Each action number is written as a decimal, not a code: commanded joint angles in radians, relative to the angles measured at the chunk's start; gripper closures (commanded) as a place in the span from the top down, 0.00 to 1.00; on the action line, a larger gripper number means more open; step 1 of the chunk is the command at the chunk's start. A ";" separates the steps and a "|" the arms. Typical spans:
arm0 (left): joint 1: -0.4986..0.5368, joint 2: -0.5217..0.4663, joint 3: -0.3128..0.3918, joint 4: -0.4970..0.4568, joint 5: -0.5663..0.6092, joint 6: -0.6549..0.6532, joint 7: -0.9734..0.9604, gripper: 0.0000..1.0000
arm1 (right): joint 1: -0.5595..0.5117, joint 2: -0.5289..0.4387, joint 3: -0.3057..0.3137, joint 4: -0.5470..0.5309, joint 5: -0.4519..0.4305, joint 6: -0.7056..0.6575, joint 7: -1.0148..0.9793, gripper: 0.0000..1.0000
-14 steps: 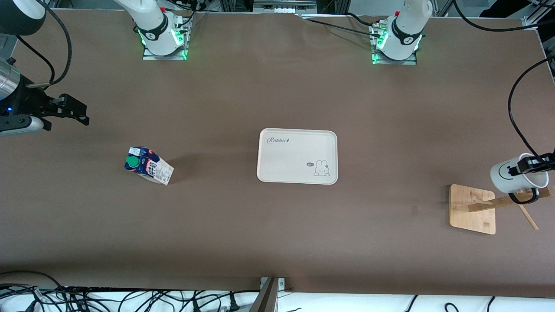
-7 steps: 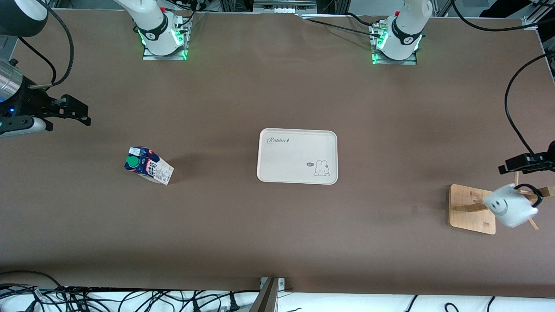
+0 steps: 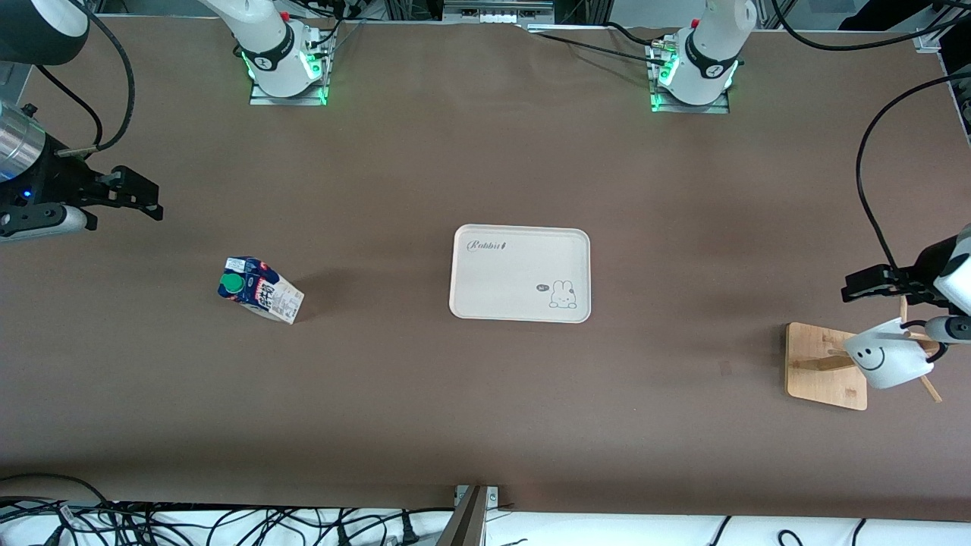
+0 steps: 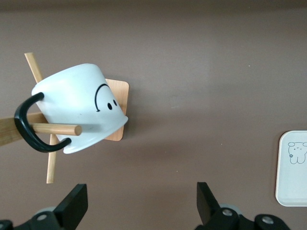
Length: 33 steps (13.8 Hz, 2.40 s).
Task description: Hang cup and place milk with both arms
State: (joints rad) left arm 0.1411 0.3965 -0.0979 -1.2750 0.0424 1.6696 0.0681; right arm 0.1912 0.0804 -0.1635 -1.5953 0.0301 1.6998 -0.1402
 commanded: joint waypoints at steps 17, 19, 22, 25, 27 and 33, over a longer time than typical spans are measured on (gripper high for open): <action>-0.015 -0.183 -0.123 -0.130 0.033 0.020 -0.050 1.00 | -0.001 0.004 0.004 0.015 -0.015 -0.011 0.013 1.00; -0.012 -0.189 -0.134 -0.123 0.027 -0.036 -0.050 1.00 | -0.001 0.004 0.004 0.015 -0.015 -0.011 0.013 1.00; -0.014 -0.194 -0.135 -0.124 0.024 -0.044 -0.048 1.00 | -0.001 0.004 0.004 0.015 -0.015 -0.011 0.013 1.00; -0.012 -0.200 -0.174 -0.069 -0.009 -0.112 -0.051 1.00 | -0.001 0.004 0.004 0.014 -0.015 -0.012 0.013 1.00; -0.008 -0.202 -0.171 -0.053 -0.045 -0.183 -0.041 1.00 | 0.001 0.004 0.004 0.015 -0.015 -0.006 0.011 1.00; -0.113 -0.341 -0.073 -0.241 -0.067 -0.130 -0.053 1.00 | -0.001 0.004 0.002 0.015 -0.004 -0.012 0.016 1.00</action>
State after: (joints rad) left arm 0.1052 0.1849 -0.2465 -1.3667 -0.0312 1.4965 0.0227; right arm 0.1912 0.0811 -0.1629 -1.5951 0.0301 1.6996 -0.1396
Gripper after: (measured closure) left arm 0.000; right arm 0.000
